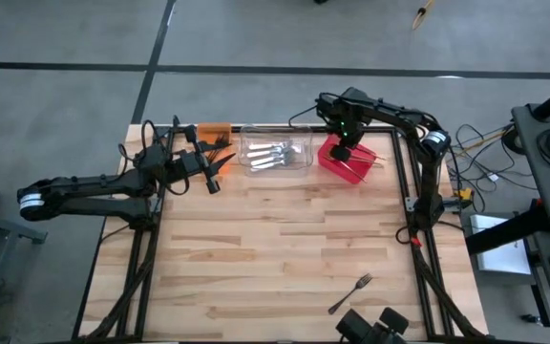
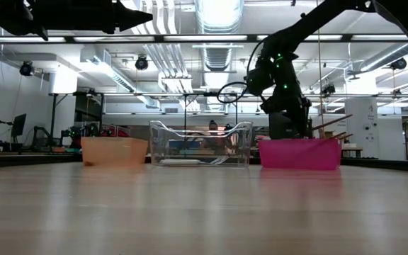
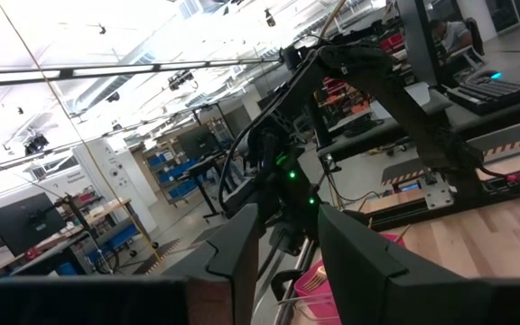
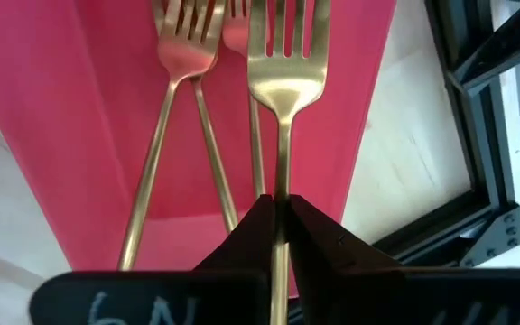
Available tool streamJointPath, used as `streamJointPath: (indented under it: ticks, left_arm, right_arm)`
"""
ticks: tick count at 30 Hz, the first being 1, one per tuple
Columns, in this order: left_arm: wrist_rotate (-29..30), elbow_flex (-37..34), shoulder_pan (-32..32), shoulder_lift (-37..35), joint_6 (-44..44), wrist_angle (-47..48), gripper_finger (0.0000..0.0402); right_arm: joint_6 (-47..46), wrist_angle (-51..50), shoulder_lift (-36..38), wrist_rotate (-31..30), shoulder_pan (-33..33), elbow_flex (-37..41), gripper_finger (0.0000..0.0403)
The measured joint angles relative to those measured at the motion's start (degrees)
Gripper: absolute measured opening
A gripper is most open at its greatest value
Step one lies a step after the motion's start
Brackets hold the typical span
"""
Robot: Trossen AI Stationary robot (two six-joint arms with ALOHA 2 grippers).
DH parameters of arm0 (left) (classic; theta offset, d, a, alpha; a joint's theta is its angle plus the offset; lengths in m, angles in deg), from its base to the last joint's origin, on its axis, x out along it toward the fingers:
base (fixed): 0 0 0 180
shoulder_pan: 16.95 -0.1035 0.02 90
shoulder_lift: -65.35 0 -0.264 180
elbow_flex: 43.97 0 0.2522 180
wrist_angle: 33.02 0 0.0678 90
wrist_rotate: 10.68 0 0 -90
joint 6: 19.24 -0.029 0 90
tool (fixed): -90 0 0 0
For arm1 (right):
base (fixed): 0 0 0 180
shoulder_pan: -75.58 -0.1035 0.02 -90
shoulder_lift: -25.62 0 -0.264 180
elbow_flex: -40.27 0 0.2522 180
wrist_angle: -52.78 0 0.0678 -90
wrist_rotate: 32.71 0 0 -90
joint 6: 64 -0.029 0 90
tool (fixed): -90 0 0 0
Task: Sort silverware by color (type)
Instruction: Put the gold fork into the red bin
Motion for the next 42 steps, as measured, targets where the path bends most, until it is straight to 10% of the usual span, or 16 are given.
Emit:
streamJointPath:
  ticks: [42]
  left_arm:
    - [0.00,0.00,0.01,0.00,-0.04,0.02,0.0100]
  right_arm:
    - [-2.57,7.29,-0.09,0.40,-0.04,7.13,0.0051]
